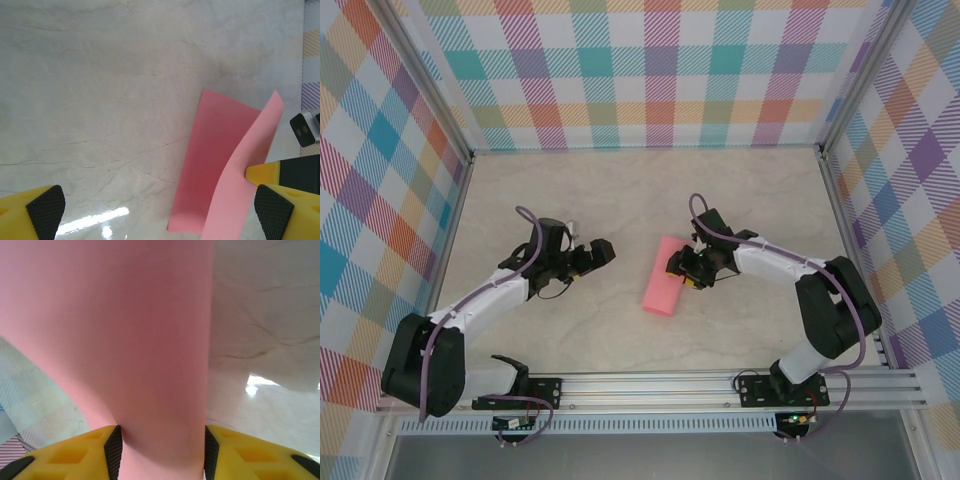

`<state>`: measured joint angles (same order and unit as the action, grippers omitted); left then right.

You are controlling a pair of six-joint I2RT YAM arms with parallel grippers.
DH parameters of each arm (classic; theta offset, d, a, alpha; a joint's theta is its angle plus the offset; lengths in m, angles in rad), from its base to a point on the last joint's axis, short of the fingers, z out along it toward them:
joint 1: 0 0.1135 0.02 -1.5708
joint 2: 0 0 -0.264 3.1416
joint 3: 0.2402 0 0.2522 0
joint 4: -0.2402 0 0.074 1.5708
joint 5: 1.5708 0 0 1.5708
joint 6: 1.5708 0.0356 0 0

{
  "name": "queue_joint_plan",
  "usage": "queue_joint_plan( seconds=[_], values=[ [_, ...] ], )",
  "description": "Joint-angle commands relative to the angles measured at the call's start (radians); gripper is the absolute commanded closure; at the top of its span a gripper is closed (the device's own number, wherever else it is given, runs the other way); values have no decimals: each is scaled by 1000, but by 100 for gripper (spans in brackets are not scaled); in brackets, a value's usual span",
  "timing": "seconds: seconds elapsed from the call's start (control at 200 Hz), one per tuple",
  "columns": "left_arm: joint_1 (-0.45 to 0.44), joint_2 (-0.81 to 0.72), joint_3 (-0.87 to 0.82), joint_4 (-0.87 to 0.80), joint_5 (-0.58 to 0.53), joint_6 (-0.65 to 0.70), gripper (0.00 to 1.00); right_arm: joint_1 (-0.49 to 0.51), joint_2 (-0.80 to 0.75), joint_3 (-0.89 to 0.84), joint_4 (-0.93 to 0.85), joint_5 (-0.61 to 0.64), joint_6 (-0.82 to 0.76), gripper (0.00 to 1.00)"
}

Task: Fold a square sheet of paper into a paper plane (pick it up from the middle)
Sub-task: Fold the square sheet of paper in half at the center of the table.

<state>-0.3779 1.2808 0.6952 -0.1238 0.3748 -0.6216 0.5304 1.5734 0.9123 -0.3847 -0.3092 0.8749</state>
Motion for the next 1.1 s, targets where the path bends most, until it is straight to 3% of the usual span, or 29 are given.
queue_joint_plan(
  seconds=[0.0,0.205,0.395,0.66,1.095],
  values=[
    [-58,51,55,41,16,-14,0,-18,-37,-12,26,-27,-33,48],
    [-143,169,127,58,21,-17,2,-47,-5,-16,5,-5,-60,32],
    [-201,297,211,65,55,-15,11,-66,72,12,43,-71,-114,35],
    [-248,429,304,134,125,-56,17,-65,112,27,61,-87,-113,34],
    [-261,552,362,237,198,-125,69,-66,96,2,73,-74,-96,33]
  ],
)
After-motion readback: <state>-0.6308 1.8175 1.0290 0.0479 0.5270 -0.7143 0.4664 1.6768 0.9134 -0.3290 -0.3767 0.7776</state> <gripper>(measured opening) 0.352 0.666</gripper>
